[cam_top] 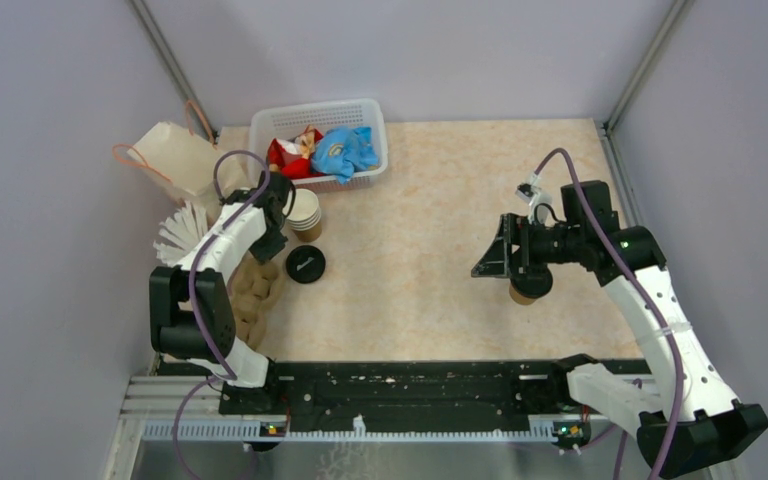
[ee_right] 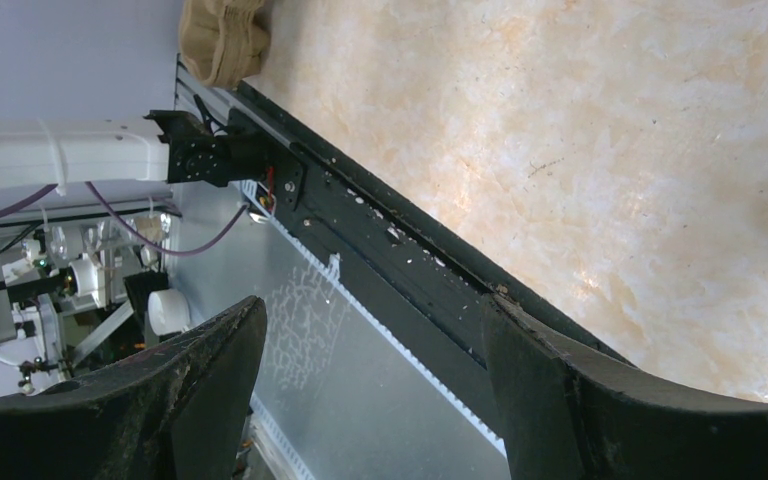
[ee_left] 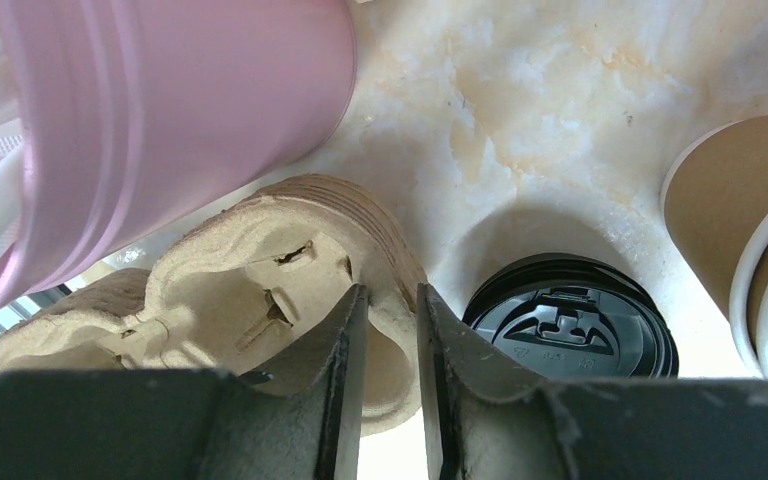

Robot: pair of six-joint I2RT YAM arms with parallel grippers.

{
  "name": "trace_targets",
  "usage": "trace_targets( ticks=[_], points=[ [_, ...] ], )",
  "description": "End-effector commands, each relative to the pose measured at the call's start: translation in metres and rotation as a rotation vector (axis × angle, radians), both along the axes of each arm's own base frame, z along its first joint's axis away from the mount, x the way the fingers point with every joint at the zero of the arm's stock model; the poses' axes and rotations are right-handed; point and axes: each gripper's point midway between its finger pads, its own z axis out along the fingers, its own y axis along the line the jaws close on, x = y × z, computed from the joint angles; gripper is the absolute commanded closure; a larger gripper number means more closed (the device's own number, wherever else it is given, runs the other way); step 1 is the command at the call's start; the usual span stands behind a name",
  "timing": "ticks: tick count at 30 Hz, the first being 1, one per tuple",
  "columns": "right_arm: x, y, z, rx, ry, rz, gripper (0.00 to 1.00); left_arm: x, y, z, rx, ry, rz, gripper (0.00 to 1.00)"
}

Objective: Pack the takeout coffee

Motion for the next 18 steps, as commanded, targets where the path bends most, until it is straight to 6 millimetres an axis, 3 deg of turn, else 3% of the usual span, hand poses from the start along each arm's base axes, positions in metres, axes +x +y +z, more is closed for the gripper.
trace_targets(
  ticks=[1, 7, 12, 18],
  points=[
    [0.003, 0.003, 0.013, 0.008, -0.060, 0.026, 0.22, -0.001, 0.004, -0.005, 0.010, -0.004, 0.013, 0.69],
    [0.004, 0.003, 0.013, 0.005, -0.061, 0.026, 0.22, -0.001, 0.003, -0.006, 0.005, 0.001, 0.009, 0.82],
    [0.005, 0.003, 0.014, 0.006, -0.065, 0.027, 0.22, 0.002, 0.001, 0.002, -0.002, -0.007, 0.001, 0.98],
    [0.006, 0.004, 0.014, 0.007, -0.066, 0.025, 0.22, 0.002, -0.001, 0.016, -0.011, -0.009, -0.006, 1.00]
  ],
)
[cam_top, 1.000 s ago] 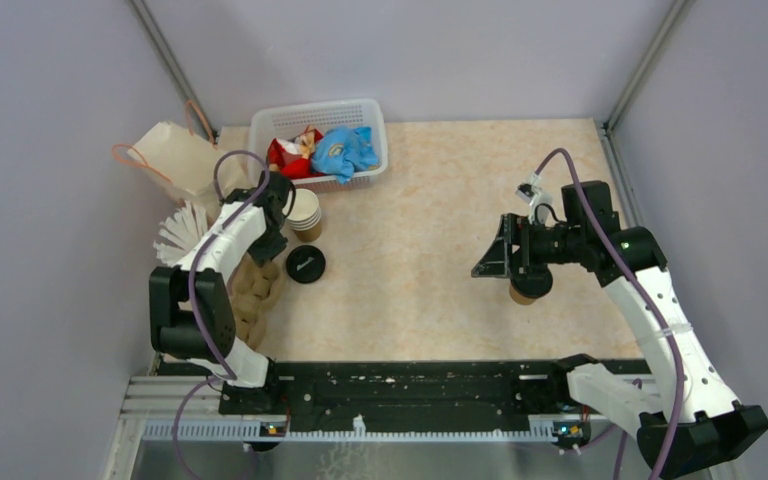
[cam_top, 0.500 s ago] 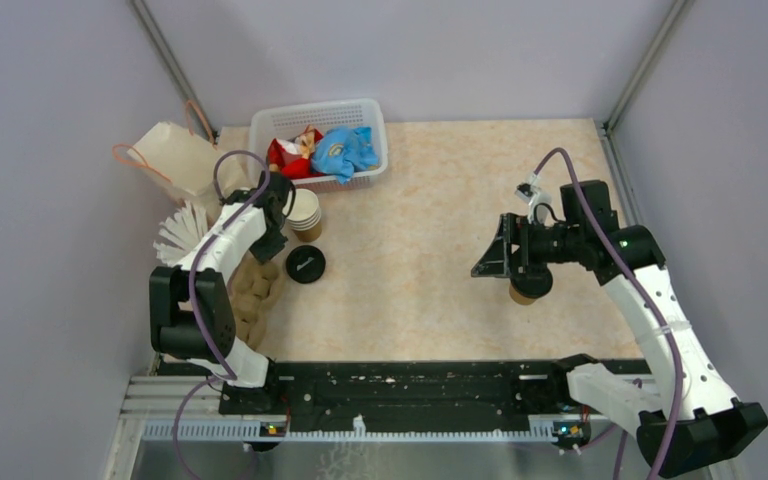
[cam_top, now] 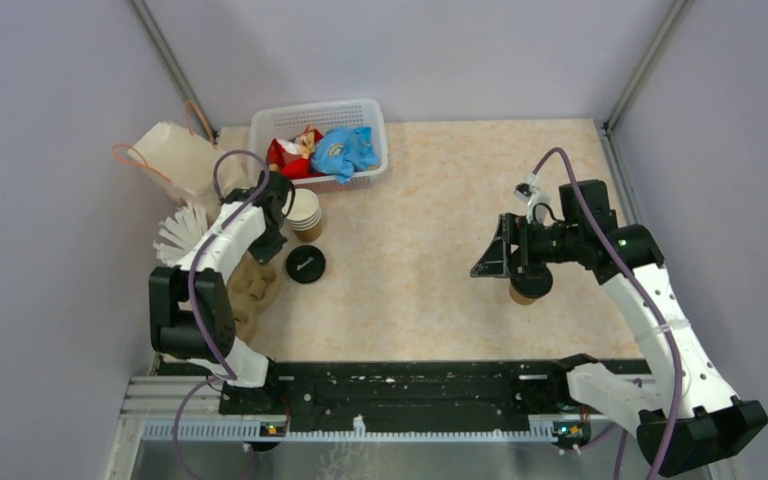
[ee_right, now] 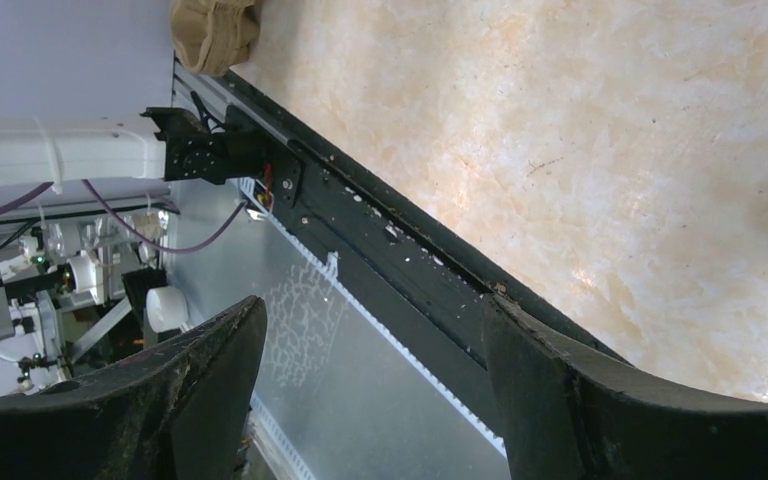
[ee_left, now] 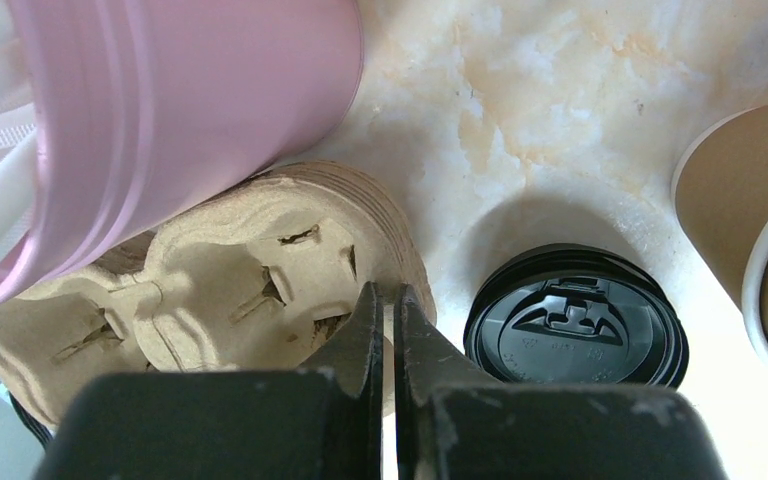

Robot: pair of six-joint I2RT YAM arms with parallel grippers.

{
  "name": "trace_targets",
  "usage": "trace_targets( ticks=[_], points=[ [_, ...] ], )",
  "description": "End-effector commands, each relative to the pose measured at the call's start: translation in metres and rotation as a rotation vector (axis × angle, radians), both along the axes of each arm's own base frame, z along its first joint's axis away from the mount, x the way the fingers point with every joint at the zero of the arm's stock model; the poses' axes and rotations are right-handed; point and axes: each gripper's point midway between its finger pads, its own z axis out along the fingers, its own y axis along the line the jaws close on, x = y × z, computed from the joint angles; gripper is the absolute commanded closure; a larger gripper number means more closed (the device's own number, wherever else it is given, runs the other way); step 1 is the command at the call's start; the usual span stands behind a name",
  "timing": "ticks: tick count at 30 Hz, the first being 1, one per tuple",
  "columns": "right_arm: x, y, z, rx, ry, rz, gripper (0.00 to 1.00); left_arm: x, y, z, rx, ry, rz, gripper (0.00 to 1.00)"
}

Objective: Pack the takeout coffee

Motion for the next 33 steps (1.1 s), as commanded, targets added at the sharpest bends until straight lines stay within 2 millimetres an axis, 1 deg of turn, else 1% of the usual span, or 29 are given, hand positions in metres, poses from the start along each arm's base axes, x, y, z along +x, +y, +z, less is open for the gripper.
trace_targets(
  ticks=[1, 7, 12, 15, 18, 22, 25, 29, 32, 33],
  points=[
    [0.005, 0.003, 0.017, 0.014, -0.073, 0.019, 0.22, 0.004, -0.002, 0.017, -0.014, -0.028, 0.001, 1.00],
    [0.006, 0.004, 0.019, 0.016, -0.078, 0.018, 0.22, 0.002, -0.005, 0.034, -0.036, -0.042, 0.009, 1.00],
    [0.006, 0.004, 0.020, 0.018, -0.077, 0.015, 0.22, -0.002, -0.007, 0.041, -0.044, -0.044, 0.002, 1.00],
    [0.006, 0.004, 0.020, 0.021, -0.075, 0.014, 0.22, -0.001, -0.009, 0.048, -0.053, -0.055, -0.011, 1.00],
    [0.005, 0.004, 0.019, 0.022, -0.074, 0.014, 0.22, -0.001, -0.011, 0.058, -0.062, -0.064, -0.031, 1.00],
    [0.007, 0.005, 0.018, 0.025, -0.067, 0.012, 0.22, 0.001, -0.012, 0.077, -0.061, -0.100, -0.050, 1.00],
    [0.011, 0.007, 0.018, 0.034, -0.063, 0.011, 0.22, 0.001, -0.014, 0.085, -0.072, -0.122, -0.065, 1.00],
    [0.016, 0.011, 0.019, 0.052, -0.065, 0.009, 0.22, -0.002, -0.013, 0.090, -0.069, -0.130, -0.075, 1.00],
    [0.017, 0.012, 0.020, 0.057, -0.065, 0.008, 0.22, -0.006, -0.011, 0.084, -0.055, -0.103, -0.084, 1.00],
    [0.017, 0.012, 0.020, 0.059, -0.065, 0.009, 0.22, -0.006, -0.013, 0.079, -0.064, -0.093, -0.101, 1.00]
  ],
)
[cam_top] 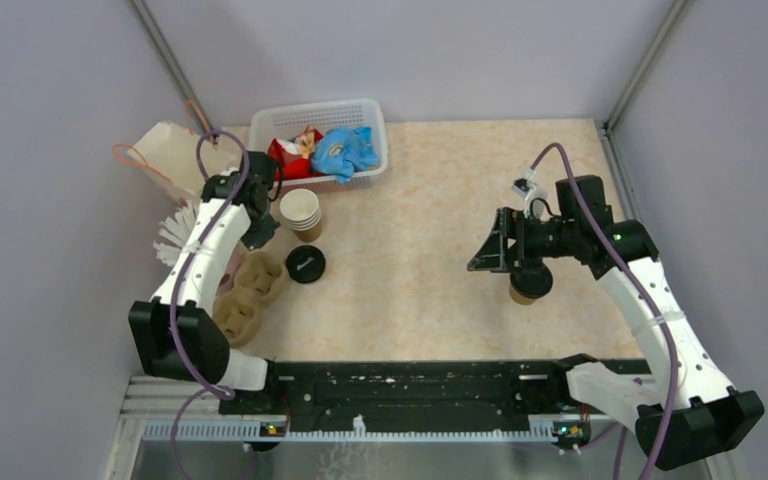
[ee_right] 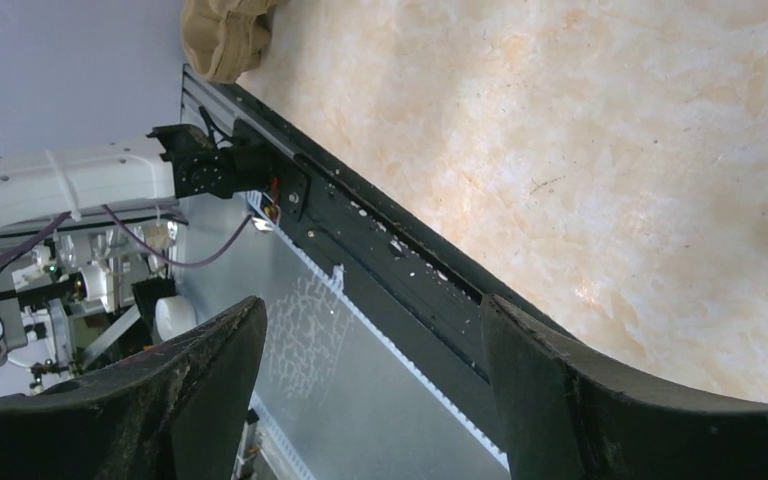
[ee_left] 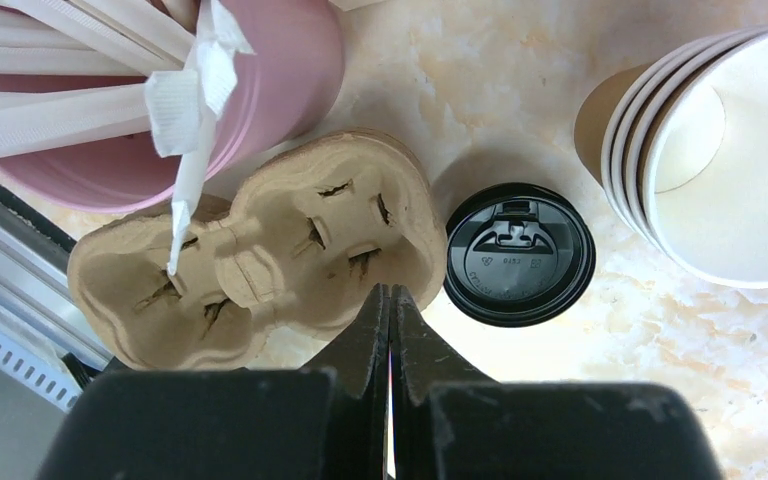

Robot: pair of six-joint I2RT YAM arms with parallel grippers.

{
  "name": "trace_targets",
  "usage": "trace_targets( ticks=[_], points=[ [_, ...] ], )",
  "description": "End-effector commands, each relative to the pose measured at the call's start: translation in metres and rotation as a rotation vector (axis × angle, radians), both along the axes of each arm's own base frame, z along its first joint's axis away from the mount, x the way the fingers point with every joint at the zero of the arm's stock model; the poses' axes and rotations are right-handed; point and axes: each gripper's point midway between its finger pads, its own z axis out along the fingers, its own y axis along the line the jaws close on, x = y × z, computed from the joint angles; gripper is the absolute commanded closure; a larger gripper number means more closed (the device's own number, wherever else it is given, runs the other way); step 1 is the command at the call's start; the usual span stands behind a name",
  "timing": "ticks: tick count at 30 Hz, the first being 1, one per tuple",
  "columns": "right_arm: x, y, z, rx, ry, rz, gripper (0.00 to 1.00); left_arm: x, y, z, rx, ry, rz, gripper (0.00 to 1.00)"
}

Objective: Pack the takeout coffee

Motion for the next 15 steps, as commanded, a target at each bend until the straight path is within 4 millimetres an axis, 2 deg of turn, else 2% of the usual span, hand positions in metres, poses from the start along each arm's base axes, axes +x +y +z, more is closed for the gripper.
trace_targets(
  ticks=[1, 3, 5, 7, 9, 15],
  points=[
    [0.006, 0.007, 0.020, 0.044, -0.069, 0.018, 0.22, -0.001, -0.004, 0.000, -0.008, 0.001, -0.062, 1.00],
    [0.005, 0.007, 0.019, 0.045, -0.065, 0.016, 0.22, 0.001, -0.010, -0.008, -0.034, 0.010, -0.078, 0.96],
    [0.004, 0.007, 0.018, 0.050, -0.061, 0.014, 0.22, 0.003, -0.012, -0.016, -0.043, 0.010, -0.069, 0.72],
    [0.002, 0.007, 0.017, 0.053, -0.057, 0.008, 0.22, 0.006, -0.014, -0.024, -0.053, 0.000, -0.069, 0.59],
    [0.001, 0.007, 0.017, 0.056, -0.053, 0.008, 0.22, 0.009, -0.015, -0.033, -0.053, -0.004, -0.062, 0.55],
    [-0.002, 0.006, 0.017, 0.053, -0.048, 0.006, 0.22, 0.012, -0.008, -0.058, -0.014, 0.059, -0.020, 0.54]
  ],
)
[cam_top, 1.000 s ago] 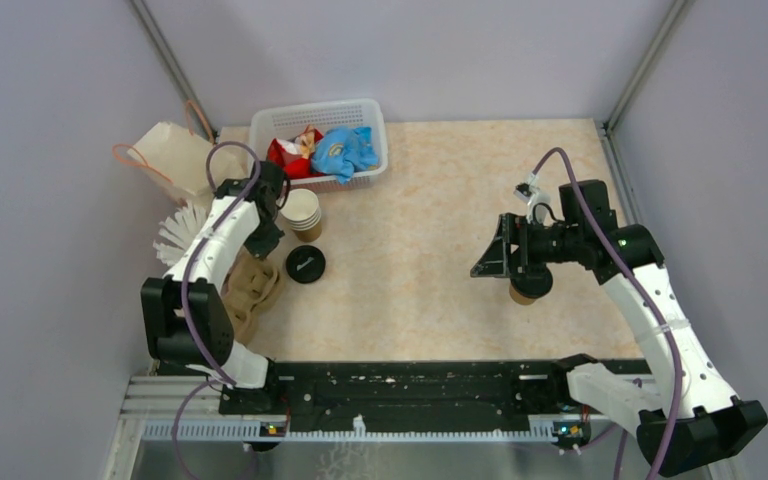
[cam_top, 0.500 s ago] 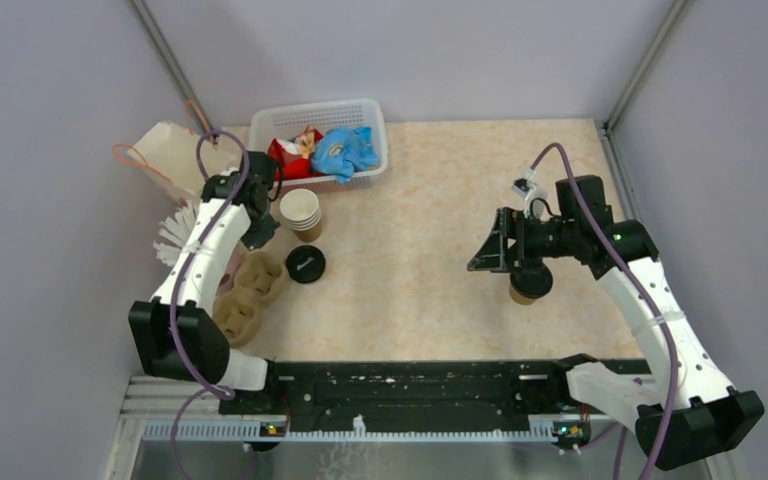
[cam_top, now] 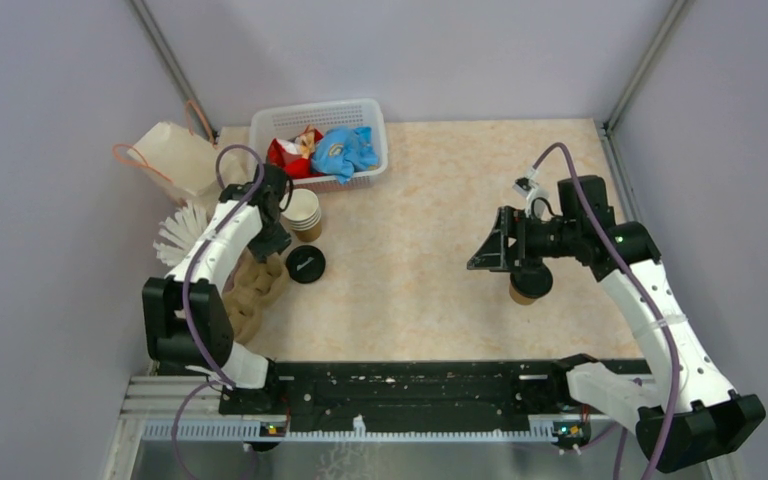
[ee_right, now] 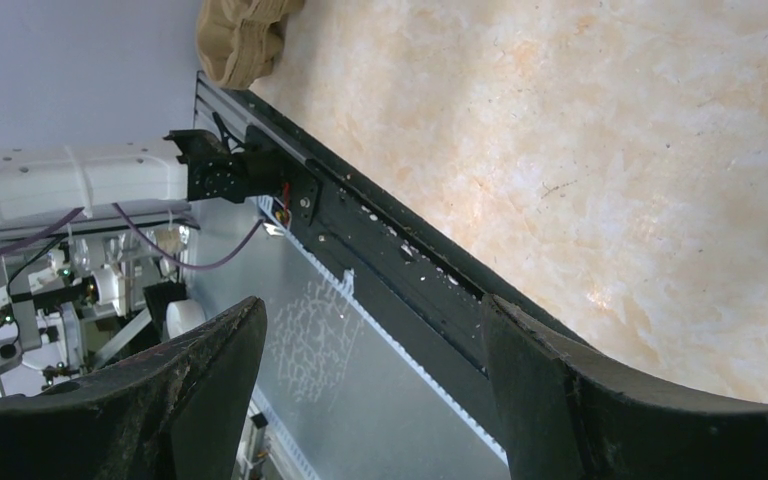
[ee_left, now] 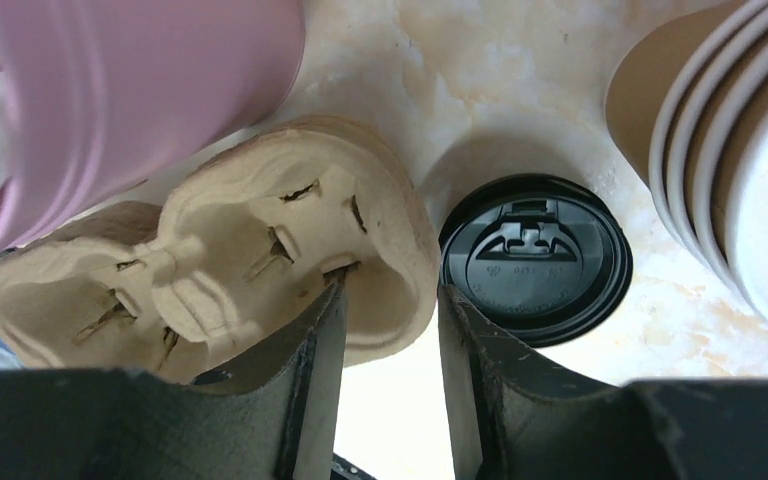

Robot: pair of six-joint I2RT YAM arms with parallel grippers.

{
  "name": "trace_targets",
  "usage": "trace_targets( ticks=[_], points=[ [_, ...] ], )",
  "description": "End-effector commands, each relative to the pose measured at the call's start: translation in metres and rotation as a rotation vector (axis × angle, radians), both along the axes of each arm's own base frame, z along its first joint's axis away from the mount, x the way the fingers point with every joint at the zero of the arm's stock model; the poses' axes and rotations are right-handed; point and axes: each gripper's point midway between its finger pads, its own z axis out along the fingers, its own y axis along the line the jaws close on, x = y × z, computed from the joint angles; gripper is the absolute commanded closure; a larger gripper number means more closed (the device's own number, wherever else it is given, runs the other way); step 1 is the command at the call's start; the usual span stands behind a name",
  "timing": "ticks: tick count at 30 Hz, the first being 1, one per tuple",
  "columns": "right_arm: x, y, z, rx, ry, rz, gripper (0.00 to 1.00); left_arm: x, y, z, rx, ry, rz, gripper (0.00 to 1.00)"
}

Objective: Pack the takeout coffee

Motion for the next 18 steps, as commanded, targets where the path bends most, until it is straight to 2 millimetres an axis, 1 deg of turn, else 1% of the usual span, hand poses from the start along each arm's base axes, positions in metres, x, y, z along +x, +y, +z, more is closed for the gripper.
trace_targets(
  ticks=[1, 3, 6, 9, 16, 18],
  points=[
    [-0.003, 0.003, 0.012, 0.027, -0.046, 0.016, 0.22, 0.013, 0.006, -0.011, 0.040, -0.015, 0.037, 0.54],
    [-0.004, 0.003, 0.012, 0.026, -0.046, 0.015, 0.22, 0.014, 0.012, -0.014, 0.071, -0.017, 0.049, 0.53],
    [-0.006, 0.002, 0.012, 0.022, -0.047, 0.015, 0.22, 0.015, 0.015, -0.014, 0.087, -0.016, 0.056, 0.53],
    [-0.007, 0.002, 0.010, 0.021, -0.044, 0.017, 0.22, 0.013, 0.015, -0.018, 0.079, -0.011, 0.072, 0.55],
    [-0.006, 0.002, 0.010, 0.020, -0.045, 0.024, 0.22, 0.013, 0.012, -0.024, 0.054, -0.028, 0.083, 0.53],
    [-0.006, 0.002, 0.009, 0.020, -0.042, 0.027, 0.22, 0.013, 0.013, -0.026, 0.053, -0.025, 0.090, 0.54]
  ],
)
